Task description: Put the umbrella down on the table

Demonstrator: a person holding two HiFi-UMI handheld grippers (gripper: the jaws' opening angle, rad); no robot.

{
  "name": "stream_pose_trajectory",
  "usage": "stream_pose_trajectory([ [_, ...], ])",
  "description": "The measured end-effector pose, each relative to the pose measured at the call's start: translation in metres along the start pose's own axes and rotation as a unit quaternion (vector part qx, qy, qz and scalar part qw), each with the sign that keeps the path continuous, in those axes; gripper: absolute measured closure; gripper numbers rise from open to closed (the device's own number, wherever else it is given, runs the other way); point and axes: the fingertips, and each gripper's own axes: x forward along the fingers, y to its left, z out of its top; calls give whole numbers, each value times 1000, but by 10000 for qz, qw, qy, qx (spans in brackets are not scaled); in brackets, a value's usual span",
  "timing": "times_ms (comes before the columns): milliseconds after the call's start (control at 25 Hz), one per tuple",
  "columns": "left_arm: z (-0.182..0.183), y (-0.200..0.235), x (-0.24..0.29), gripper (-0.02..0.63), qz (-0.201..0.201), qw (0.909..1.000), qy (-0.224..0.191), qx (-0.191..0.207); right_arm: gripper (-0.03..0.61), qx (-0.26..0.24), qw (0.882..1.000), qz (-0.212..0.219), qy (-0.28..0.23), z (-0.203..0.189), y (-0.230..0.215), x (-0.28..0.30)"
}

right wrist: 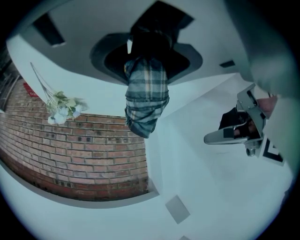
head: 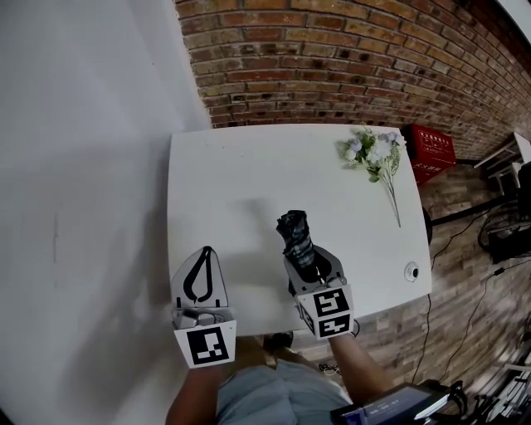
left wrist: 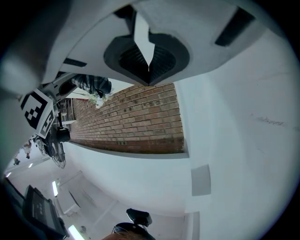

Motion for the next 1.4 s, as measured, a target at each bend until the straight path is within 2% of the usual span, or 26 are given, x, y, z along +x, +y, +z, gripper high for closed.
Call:
stream_pose_trajectory([
  [720, -9, -3, 13, 606, -14, 10000, 92, -24, 374, 128, 9989, 69, 442, -27, -8, 23],
  [1400, -10, 3, 18, 606, 102, 9997, 208, -3, 353, 193, 9925, 183, 1192, -54, -9, 45],
])
